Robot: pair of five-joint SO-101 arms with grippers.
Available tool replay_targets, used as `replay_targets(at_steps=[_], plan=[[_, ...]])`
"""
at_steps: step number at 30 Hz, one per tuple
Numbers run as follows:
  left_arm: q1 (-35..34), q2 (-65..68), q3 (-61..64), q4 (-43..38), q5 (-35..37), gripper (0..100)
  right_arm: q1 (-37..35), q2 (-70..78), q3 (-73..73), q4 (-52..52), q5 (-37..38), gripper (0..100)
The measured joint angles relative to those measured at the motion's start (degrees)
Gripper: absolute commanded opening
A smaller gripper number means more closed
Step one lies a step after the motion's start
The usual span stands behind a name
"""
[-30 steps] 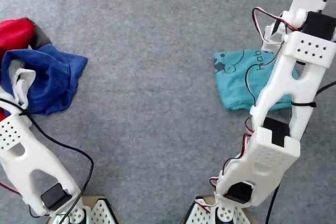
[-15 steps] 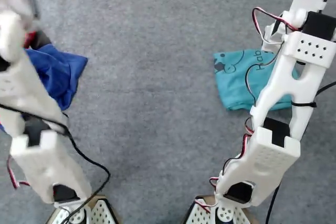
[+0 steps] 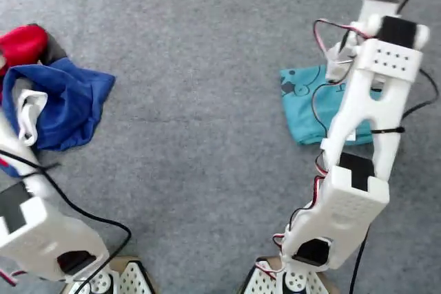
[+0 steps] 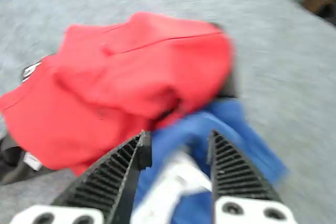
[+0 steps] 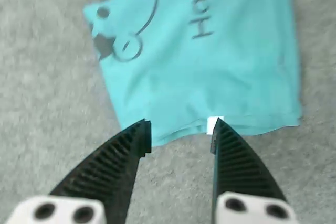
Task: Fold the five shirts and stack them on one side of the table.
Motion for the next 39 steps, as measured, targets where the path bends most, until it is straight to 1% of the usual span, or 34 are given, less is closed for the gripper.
replay_targets(at_steps=[3,5,7,10,12,14,16,17,18,20,24,29,32,34,39], plan=[[-4.2,3.3,6.2,-11.0,0.0,23,-1.9,0.0,2.6,0.0,0.0,19.1],[-4.9,7.0,8.9,-17.5,0.0,23,-3.3,0.0,3.1,0.0,0.0,19.1],[-5.1,12.2,9.3,-22.2,0.0,23,-4.1,0.0,3.3,0.0,0.0,19.1],[-5.2,19.4,6.6,-23.8,1.2,23,-4.7,0.0,3.3,0.0,0.0,19.1],[-5.2,23.9,2.4,-23.7,3.1,20,-4.6,0.0,3.3,0.0,0.0,19.1],[-5.2,28.0,-2.9,-21.5,3.9,13,-4.5,0.0,3.3,0.0,0.0,19.1],[-4.9,31.7,-9.3,-17.8,4.2,3,-4.6,0.0,3.3,0.0,0.0,19.1],[-4.7,33.4,-13.1,-15.6,4.2,2,-4.6,0.0,3.3,0.0,0.0,19.1],[-4.4,34.9,-16.7,-12.9,4.2,4,-4.6,0.0,3.3,0.0,0.0,19.1],[-4.0,37.5,-24.4,-7.5,4.2,3,-4.6,0.0,3.3,0.0,0.0,19.1],[-3.6,40.7,-39.2,2.8,4.3,3,-4.6,0.0,3.3,0.0,0.0,19.1],[-1.0,42.9,-56.0,9.7,4.3,3,-4.6,0.0,3.3,0.0,0.0,19.1],[2.0,43.1,-65.0,15.1,4.3,3,-4.6,0.0,3.3,0.0,0.0,19.1],[4.5,42.6,-67.5,17.5,4.3,3,-4.6,0.0,3.3,0.0,0.0,19.1],[10.9,36.6,-68.1,23.7,4.3,3,-4.6,0.0,3.3,0.0,0.0,19.1]])
